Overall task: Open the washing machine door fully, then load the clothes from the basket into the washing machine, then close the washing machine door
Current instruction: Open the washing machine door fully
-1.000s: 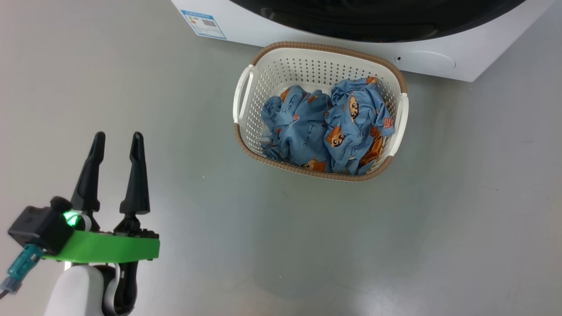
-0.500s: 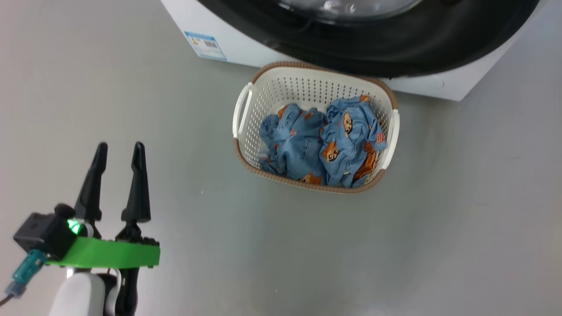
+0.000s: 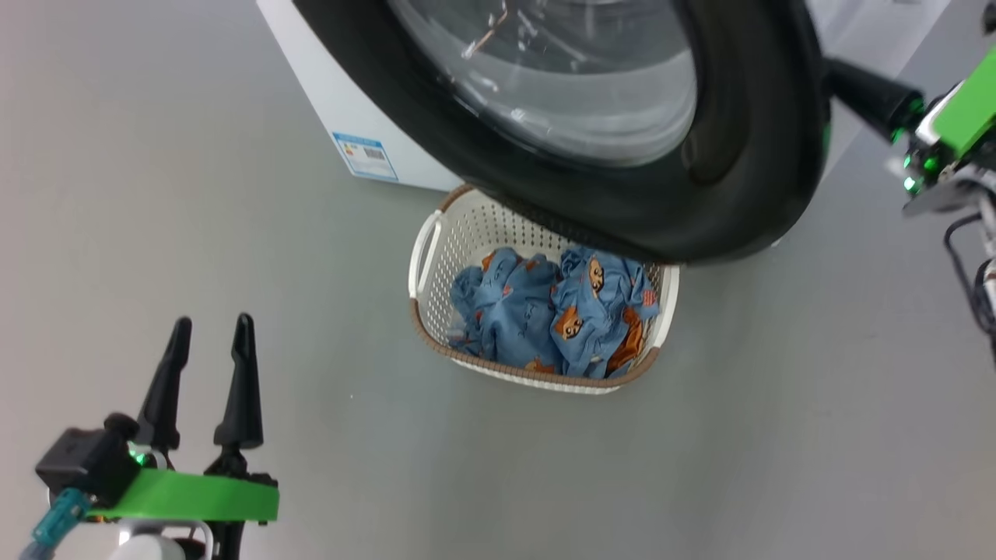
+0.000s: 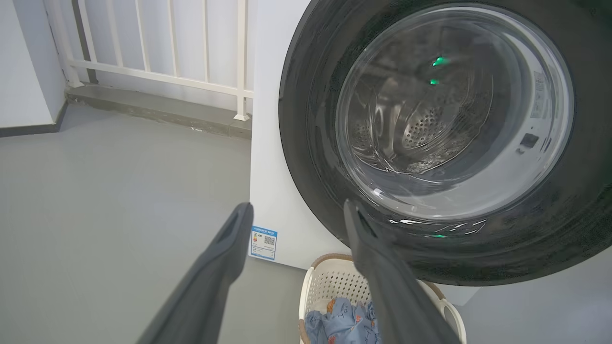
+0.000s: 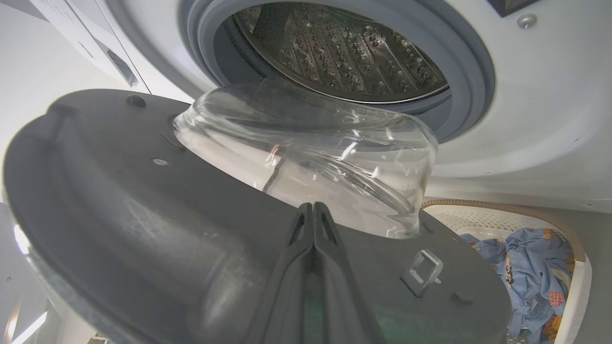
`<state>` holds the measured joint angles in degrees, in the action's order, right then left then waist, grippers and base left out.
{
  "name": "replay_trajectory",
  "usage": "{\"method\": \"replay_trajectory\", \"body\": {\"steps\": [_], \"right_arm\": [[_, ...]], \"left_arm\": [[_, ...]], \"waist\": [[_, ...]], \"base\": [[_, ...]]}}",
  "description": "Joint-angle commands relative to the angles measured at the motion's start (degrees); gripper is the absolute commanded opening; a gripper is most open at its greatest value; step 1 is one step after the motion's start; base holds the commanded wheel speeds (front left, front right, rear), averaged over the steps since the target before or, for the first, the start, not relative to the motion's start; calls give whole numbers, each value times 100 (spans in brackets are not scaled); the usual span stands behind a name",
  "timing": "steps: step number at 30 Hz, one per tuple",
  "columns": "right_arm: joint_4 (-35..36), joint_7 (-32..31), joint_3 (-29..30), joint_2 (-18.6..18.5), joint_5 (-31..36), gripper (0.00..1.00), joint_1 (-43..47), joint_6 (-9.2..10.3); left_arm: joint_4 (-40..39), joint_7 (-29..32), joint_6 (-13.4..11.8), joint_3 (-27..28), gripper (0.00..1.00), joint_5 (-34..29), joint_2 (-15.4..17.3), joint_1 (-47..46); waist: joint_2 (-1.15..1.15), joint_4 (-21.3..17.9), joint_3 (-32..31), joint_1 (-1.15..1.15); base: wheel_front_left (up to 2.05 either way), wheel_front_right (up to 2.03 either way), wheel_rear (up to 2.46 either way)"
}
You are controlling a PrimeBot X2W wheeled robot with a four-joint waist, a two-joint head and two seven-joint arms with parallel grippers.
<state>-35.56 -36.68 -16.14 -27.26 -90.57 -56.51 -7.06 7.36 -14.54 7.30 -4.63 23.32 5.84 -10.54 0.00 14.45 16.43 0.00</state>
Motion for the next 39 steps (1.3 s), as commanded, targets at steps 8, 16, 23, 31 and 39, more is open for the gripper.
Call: {"method": "replay_trajectory", "body": {"steps": [8, 16, 23, 31, 39], "right_arm": [[684, -231, -238, 182, -115, 0, 708, -43], [1259, -413, -451, 237, -78, 0, 1257, -43], [1823, -485, -601, 267, -79, 0, 1815, -43], [2222, -461, -683, 438, -173, 0, 2312, -43], [2296, -424, -677, 801, -358, 0, 2591, -43]], "left_arm": [[-53, -46, 19, 286, 100, -46, 229, 243], [-39, -46, 19, 321, 100, -97, 220, 441], [-54, -46, 19, 332, 100, -144, 240, 588], [-28, -46, 19, 312, 100, -140, 244, 666], [1, -46, 19, 218, 100, -138, 240, 688]], "waist": [[0, 27, -467, 0], [0, 189, -763, 0], [0, 408, -994, 0], [0, 641, -1112, 0], [0, 975, -1235, 0]], "base": [[0, 0, 0], [0, 0, 0], [0, 0, 0], [0, 0, 0], [0, 0, 0]]}}
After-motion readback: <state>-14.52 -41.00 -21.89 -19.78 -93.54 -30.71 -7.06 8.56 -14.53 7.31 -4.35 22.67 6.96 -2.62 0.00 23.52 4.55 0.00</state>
